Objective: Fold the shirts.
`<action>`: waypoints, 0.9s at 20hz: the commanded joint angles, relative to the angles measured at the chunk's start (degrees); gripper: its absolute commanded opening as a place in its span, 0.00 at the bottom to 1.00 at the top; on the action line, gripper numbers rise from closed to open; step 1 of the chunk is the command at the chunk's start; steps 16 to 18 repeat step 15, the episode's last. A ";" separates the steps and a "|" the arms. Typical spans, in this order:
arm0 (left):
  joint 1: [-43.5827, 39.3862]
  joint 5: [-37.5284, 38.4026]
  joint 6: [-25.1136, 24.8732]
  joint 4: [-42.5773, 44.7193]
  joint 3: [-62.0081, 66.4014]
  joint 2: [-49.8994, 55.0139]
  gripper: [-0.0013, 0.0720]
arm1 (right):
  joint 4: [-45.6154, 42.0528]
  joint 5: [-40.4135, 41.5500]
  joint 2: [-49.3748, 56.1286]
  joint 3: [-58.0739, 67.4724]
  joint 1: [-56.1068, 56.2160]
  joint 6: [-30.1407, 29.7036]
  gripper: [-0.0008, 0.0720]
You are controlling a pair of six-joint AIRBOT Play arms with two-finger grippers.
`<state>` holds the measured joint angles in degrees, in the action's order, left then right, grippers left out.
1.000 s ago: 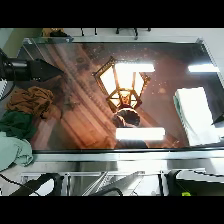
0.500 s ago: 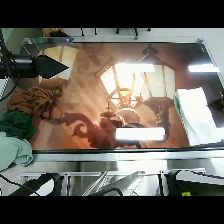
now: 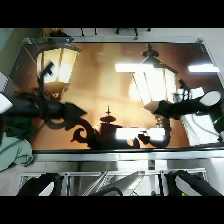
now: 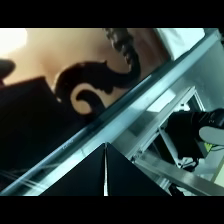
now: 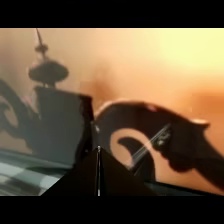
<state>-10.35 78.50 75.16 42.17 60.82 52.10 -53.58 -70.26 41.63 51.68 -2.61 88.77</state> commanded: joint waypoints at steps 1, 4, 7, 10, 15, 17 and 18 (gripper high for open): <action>-7.34 -6.93 4.31 3.30 -18.56 -9.35 0.04 | -0.83 3.28 -4.44 -8.96 9.40 -1.64 0.04; -8.41 -10.03 6.38 3.21 -24.04 -14.10 0.04 | -0.24 2.19 -4.44 -8.96 10.49 -1.57 0.04; -8.24 -11.30 6.40 3.26 -25.68 -17.31 0.04 | 2.05 -2.38 -4.44 -8.96 10.49 -1.62 0.04; -8.24 -12.98 6.43 3.26 -26.75 -19.54 0.04 | 2.21 -2.34 -4.44 -8.96 10.45 -1.99 0.04; -8.26 -14.10 7.06 3.19 -27.65 -20.76 0.04 | 2.21 -2.21 -4.44 -8.96 10.45 -1.99 0.04; -8.26 -14.10 7.06 3.19 -27.65 -20.76 0.04 | 2.21 -2.21 -4.44 -8.96 10.45 -1.99 0.04; -8.26 -14.10 7.06 3.19 -27.65 -20.76 0.04 | 2.21 -2.21 -4.44 -8.96 10.45 -1.99 0.04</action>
